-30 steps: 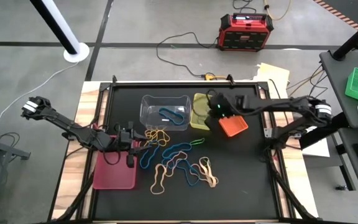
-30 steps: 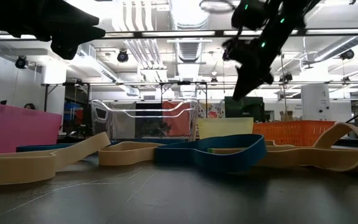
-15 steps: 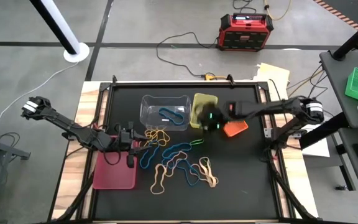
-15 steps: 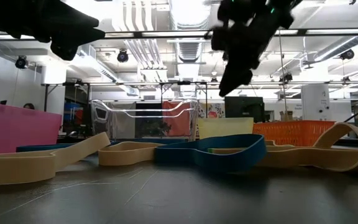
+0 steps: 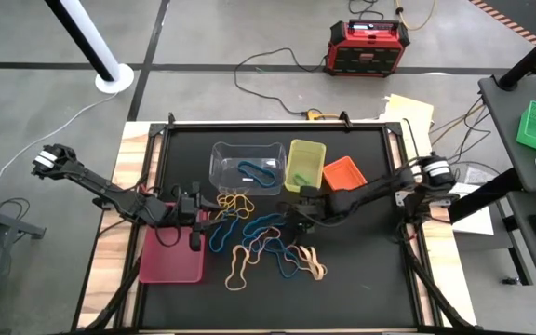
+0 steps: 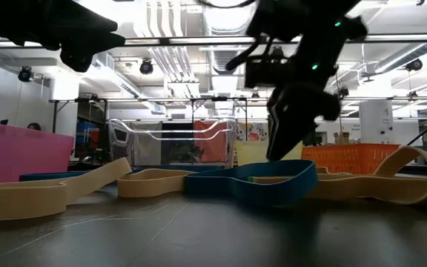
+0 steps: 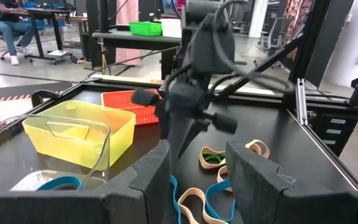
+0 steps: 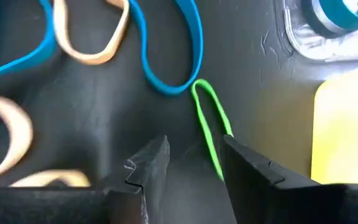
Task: Sort rubber bands into baskets
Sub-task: Put the green rubber band into the yellow bin
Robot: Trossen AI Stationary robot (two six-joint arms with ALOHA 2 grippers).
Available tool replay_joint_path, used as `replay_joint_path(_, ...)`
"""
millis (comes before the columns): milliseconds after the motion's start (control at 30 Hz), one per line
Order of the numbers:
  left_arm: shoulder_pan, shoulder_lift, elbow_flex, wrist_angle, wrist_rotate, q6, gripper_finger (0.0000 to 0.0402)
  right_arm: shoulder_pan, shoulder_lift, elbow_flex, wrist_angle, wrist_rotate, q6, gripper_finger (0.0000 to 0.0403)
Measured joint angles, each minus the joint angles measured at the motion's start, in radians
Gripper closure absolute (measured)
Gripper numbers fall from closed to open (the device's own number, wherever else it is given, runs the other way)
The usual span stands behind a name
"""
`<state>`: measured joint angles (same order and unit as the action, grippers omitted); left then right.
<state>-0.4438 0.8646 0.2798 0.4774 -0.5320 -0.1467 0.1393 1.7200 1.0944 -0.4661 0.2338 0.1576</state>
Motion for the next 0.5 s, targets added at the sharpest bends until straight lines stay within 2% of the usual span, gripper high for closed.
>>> replay_joint_path(133,0.000,0.000,0.000,0.000,0.000,0.000,0.0263,-0.038,0.068,0.052,-0.015,-0.006,-0.019,0.0265)
replay_joint_path(300,0.000,0.000,0.000,0.000,0.001,0.000,0.0263,-0.068,0.119,0.099,-0.052,-0.076,-0.063,0.0289)
replay_joint_path(400,0.000,0.000,0.000,0.000,0.001,0.000,0.0263,-0.077,0.140,0.105,-0.060,-0.093,-0.066,0.0317)
replay_joint_path(500,0.000,0.000,0.000,0.000,0.001,0.001,0.0263,-0.081,0.144,0.102,-0.069,-0.113,-0.074,0.0362)
